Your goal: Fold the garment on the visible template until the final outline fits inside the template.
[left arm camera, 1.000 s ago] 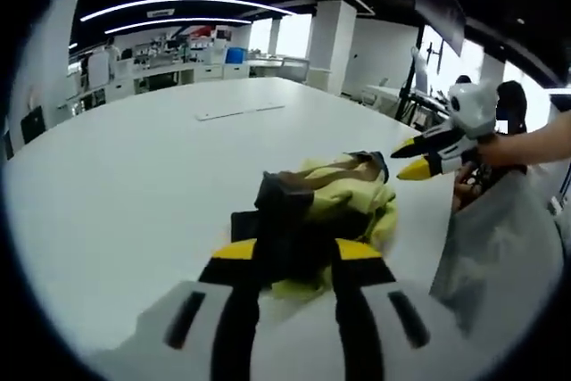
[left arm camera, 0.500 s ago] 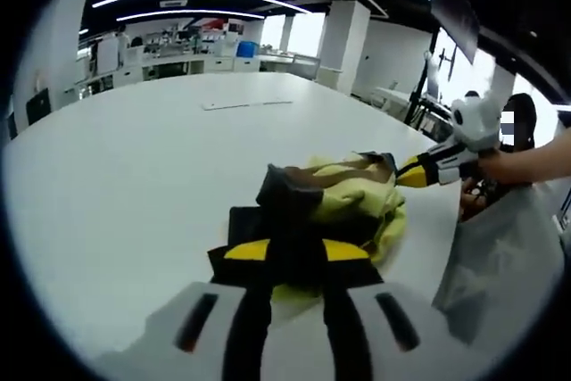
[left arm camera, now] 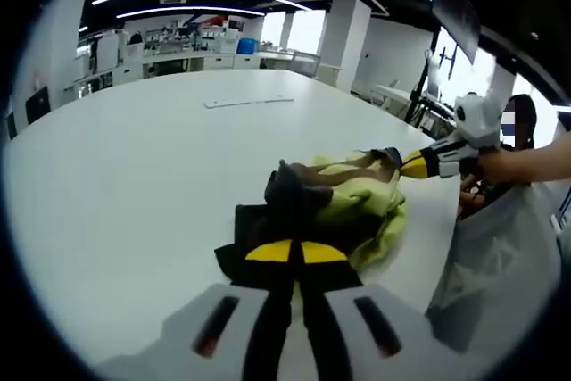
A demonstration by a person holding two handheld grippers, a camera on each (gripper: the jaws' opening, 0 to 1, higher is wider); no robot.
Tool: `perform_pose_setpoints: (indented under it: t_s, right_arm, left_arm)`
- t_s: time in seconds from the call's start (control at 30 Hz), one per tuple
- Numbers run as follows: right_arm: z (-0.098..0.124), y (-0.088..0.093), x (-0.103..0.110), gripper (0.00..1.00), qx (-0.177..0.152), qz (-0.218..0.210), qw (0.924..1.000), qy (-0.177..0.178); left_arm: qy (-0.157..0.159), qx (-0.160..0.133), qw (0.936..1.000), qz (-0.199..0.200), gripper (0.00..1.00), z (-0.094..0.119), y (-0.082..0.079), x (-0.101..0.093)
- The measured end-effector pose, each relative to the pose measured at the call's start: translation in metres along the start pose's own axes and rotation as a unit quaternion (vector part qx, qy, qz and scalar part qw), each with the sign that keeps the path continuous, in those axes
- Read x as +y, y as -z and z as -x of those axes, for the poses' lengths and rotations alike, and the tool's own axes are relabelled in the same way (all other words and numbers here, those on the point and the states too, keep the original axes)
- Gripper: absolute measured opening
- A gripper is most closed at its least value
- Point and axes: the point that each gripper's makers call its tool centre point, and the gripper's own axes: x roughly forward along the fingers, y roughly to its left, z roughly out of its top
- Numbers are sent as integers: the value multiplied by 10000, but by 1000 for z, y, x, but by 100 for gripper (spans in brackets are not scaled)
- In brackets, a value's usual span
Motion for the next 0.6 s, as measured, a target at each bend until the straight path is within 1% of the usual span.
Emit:
perform_pose_setpoints:
  t_s: [0.1, 0.3, 0.33, 0.37, 0.4, 0.47, 0.6]
  right_arm:
    - [9, -11, -9, 0, -99, 144, 9998, 83]
    - [27, -29, -17, 0, -309, 365, 9986, 241]
    - [30, -31, -18, 0, -330, 378, 9984, 241]
    - [34, -37, -20, 0, -390, 361, 9983, 244]
    - [37, -40, -20, 0, -452, 337, 9981, 248]
    - [45, -49, -23, 0, -565, 350, 9973, 302]
    - [63, -66, -27, 0, -823, 311, 9956, 327]
  left_arm:
    - [-7, -51, 9999, 88, 0, 5, -8, 2]
    - [-59, -414, 9987, 287, 0, 25, -34, 17]
    - [-44, -489, 9982, 335, 0, 28, -38, 16]
    - [10, -600, 9972, 436, 0, 33, -43, 16]
    - [1, -614, 9971, 458, 0, 35, -42, 19]
    - [-26, -686, 9964, 492, 0, 41, -47, 22]
    - [-42, -909, 9944, 544, 0, 56, -62, 27]
